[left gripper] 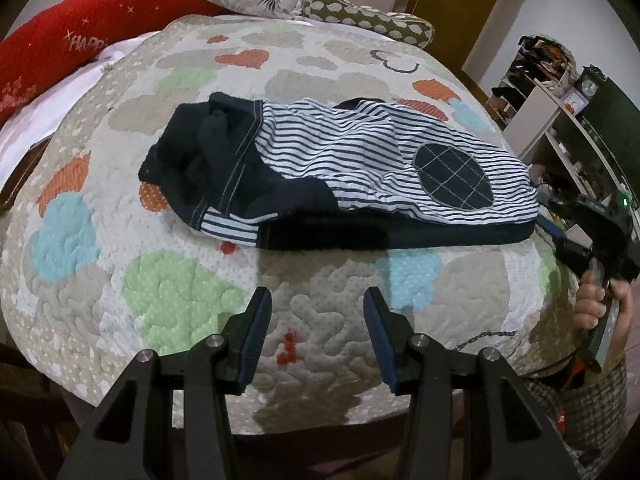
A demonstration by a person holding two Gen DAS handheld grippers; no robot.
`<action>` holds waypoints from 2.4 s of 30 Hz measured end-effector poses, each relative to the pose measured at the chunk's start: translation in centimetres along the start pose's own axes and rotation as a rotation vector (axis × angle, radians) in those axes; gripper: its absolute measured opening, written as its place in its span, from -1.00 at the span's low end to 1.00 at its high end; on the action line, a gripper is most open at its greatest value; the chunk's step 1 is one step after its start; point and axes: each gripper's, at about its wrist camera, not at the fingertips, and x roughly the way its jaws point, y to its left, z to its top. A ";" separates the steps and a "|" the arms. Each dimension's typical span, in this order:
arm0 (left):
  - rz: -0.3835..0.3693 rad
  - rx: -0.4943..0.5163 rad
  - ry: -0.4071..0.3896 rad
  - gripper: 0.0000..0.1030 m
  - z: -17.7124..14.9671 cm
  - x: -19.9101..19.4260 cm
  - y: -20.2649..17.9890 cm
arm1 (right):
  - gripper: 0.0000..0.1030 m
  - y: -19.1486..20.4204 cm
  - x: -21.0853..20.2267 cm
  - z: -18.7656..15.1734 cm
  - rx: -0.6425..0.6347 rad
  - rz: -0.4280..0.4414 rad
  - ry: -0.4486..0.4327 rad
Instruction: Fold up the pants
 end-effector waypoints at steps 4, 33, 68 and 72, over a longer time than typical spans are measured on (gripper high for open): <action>-0.004 0.001 0.013 -0.10 0.1 0.4 -0.1 | 0.09 -0.8 -0.9 -0.1 0.024 0.058 -0.055; 0.213 -0.083 -0.110 0.12 10.1 4.1 3.0 | -0.42 0.0 1.0 1.0 -0.169 -0.157 -0.070; -0.262 0.433 0.277 0.39 17.5 15.7 -27.5 | -0.26 -0.2 0.8 -2.3 -0.422 -0.121 -0.161; -0.298 0.516 0.346 0.39 16.6 18.5 -31.6 | -0.24 -0.1 0.9 -2.5 -0.431 -0.128 -0.168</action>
